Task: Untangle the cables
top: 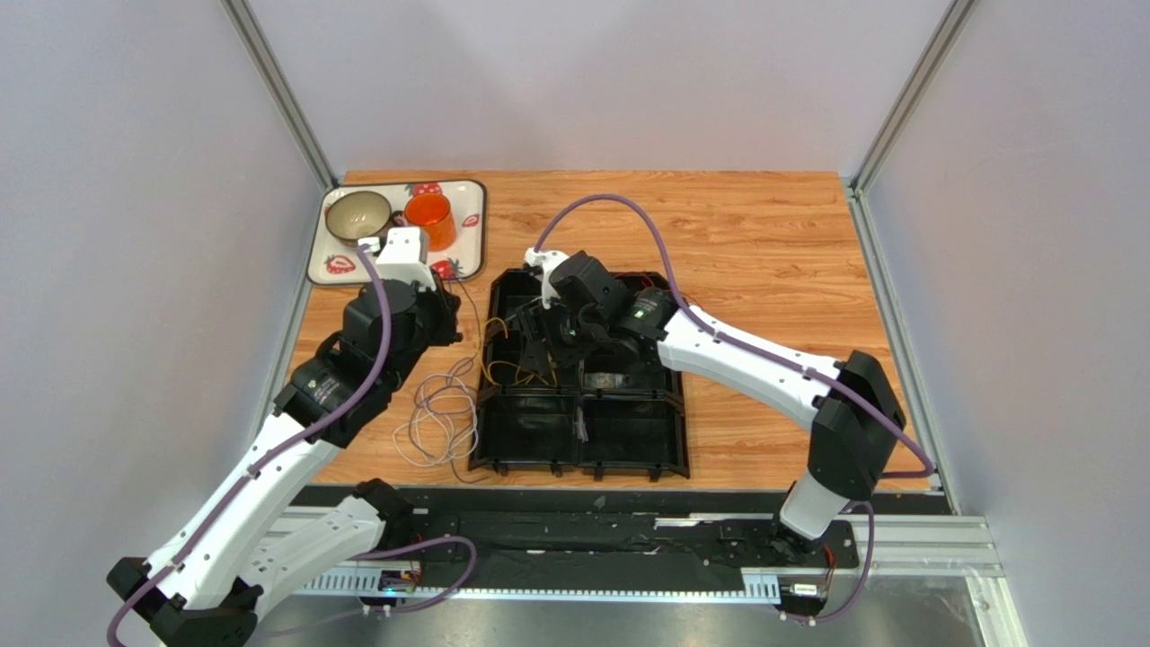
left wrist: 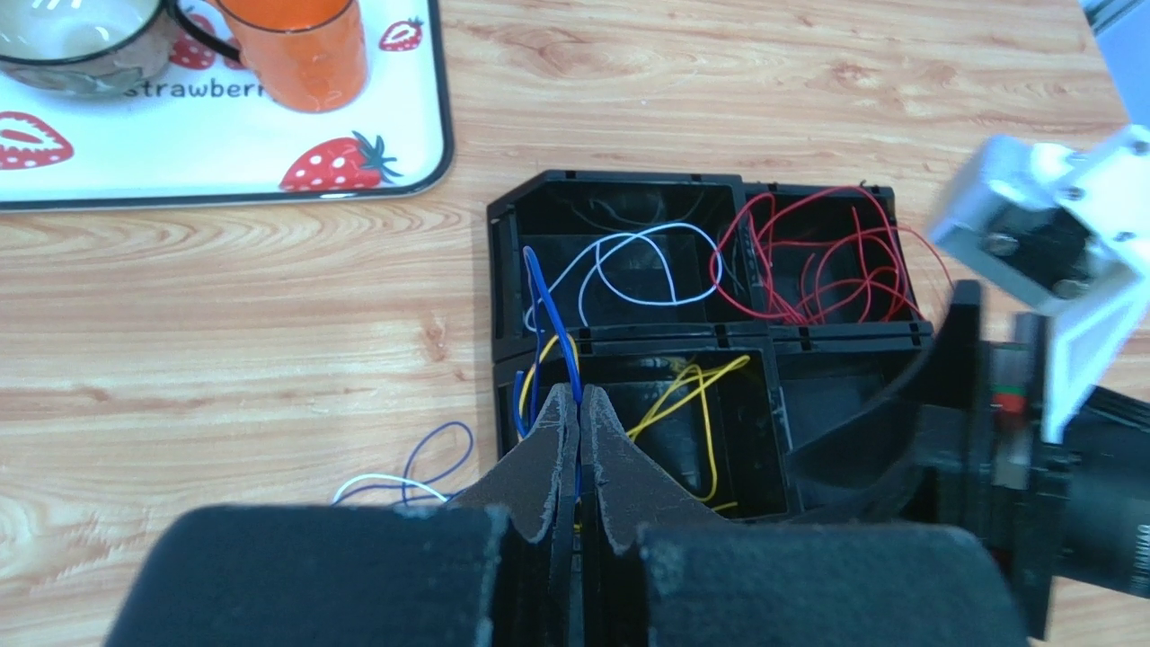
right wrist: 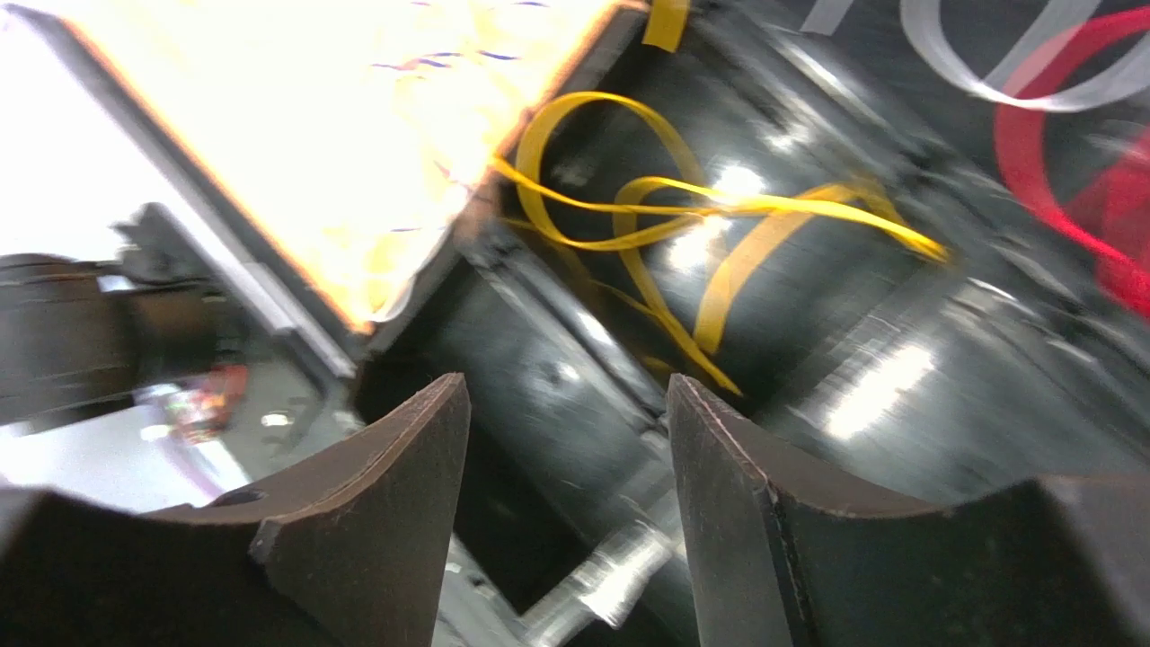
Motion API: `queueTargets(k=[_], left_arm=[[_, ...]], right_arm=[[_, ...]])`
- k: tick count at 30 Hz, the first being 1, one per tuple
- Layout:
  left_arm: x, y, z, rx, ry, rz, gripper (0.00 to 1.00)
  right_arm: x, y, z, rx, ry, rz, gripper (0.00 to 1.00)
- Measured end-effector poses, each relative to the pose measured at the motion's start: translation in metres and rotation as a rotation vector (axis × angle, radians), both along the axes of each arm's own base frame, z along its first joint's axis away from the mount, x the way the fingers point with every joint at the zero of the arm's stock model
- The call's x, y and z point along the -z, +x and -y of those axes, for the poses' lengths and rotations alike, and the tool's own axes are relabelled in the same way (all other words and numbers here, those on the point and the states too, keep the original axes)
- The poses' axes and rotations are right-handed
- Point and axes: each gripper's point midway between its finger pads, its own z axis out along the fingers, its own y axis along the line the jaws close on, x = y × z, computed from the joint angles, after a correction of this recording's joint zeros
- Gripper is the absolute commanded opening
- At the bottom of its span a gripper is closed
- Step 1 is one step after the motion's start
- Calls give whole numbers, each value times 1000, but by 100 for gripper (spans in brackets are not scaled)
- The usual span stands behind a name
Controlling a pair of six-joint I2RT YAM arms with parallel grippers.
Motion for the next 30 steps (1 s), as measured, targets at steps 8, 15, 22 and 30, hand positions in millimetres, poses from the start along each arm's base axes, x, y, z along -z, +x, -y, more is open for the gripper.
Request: queueTargets(k=[8,15,22,30], left_arm=[[6,-2,4,22,1,-15,0],[6,-2,7,37,-4,-19,0],[7,-3,8,44,-5,-21,0],[7,-3,9,50,-6,-23,0]], right_arm=[[42,1,-56,-95,73,-116,61],[59,4,-79,-113,87,-142,61],[52,8,-97,-110,145,-107,58],[51,15,-110,-93,181,-61,52]])
